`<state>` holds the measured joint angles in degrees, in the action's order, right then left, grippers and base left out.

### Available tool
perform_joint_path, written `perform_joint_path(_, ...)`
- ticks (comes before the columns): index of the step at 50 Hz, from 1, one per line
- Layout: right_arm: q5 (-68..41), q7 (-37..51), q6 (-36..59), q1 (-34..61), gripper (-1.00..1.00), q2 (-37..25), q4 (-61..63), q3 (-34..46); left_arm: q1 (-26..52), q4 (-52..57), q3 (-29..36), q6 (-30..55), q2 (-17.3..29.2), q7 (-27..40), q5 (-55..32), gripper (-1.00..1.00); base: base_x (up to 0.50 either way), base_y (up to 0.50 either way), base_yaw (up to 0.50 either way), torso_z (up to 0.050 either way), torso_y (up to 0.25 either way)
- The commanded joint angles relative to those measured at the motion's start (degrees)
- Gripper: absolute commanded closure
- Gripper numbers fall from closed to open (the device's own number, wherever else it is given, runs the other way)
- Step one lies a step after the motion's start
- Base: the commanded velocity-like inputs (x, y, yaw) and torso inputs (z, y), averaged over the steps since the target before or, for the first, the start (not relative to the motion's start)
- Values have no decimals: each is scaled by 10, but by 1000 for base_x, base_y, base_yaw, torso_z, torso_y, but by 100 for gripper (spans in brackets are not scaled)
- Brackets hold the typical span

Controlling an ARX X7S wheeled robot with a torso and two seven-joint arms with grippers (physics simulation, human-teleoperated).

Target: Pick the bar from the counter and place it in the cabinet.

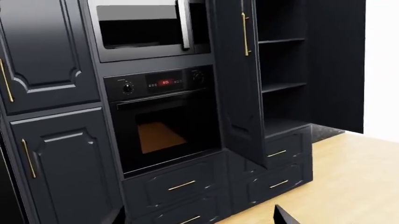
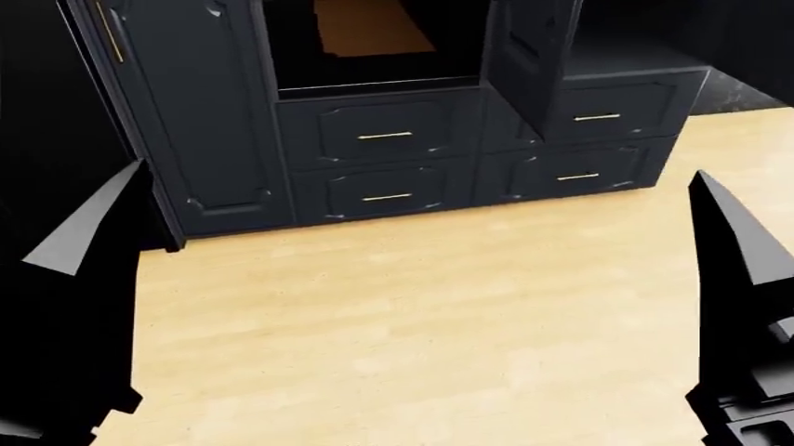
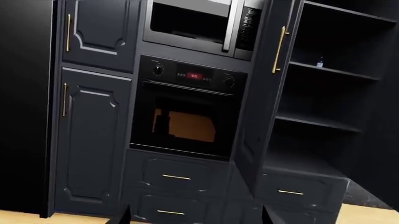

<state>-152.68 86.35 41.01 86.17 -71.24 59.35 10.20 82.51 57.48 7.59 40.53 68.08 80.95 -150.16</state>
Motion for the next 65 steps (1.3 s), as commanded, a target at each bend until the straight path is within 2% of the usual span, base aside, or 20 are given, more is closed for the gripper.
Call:
perform_joint_path(1, -20, 4, 3, 4, -100, -3, -1, -14, 40, -2, 28, -4, -10, 13, -13, -100, -134, 25, -480, 0, 0)
perform_joint_path(35, -33, 12, 11, 47, -100, 6, -8, 10, 76, -5, 55, -5, -14, 16, -19, -100, -66, 20, -494, 0, 0)
perform_joint_path(41, -27, 11, 14, 74, -100, 14, -18, 36, 49, 0, 41, -5, -7, 3, -7, -100, -57, 25, -497, 0, 0)
perform_joint_path(47, -22, 0, 3, 64, -100, 3, -10, 31, 42, 3, 30, -6, 1, -2, -9, -100, -50, 24, -500, 0, 0)
perform_joint_path(65, -36, -2, -8, 88, -100, -8, -7, 33, 86, -3, 53, -11, -8, 12, -27, -100, -37, 21, -500, 0, 0)
